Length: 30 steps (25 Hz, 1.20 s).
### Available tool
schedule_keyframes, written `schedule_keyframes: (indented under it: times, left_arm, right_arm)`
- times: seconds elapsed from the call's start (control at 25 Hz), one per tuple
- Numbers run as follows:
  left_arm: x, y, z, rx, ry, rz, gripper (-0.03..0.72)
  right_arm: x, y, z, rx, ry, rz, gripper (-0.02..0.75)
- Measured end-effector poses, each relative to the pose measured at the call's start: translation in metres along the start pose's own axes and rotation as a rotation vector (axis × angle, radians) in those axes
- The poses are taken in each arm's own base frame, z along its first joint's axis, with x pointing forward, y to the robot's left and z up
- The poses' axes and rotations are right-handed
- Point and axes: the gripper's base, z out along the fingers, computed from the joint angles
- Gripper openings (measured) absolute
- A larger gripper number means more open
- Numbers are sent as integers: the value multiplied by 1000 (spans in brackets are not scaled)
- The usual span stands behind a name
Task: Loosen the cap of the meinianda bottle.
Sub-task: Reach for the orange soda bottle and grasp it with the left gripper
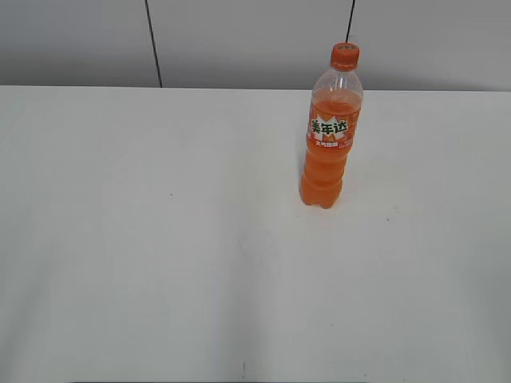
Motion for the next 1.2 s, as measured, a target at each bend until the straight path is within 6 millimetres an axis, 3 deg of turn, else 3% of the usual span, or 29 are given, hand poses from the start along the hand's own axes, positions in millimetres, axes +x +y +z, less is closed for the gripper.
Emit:
schedule_keyframes:
  times: [0.6,0.84,0.96,1.2]
  left_arm:
    - [-4,0,-2,-2,-29,1,519]
    - [-45,1,-14,-21,-217,20,518]
    - [-71,4,-2,-39,-252,60,518]
    - [-114,15,40,-86,-353,80,518]
  right_arm:
    - [0,0,0,0,0,0,585]
    - [0,0,0,0,0,0,585]
    - [0,0,0,0,0,0,585]
    - [0,0,0,0,0,0,585]
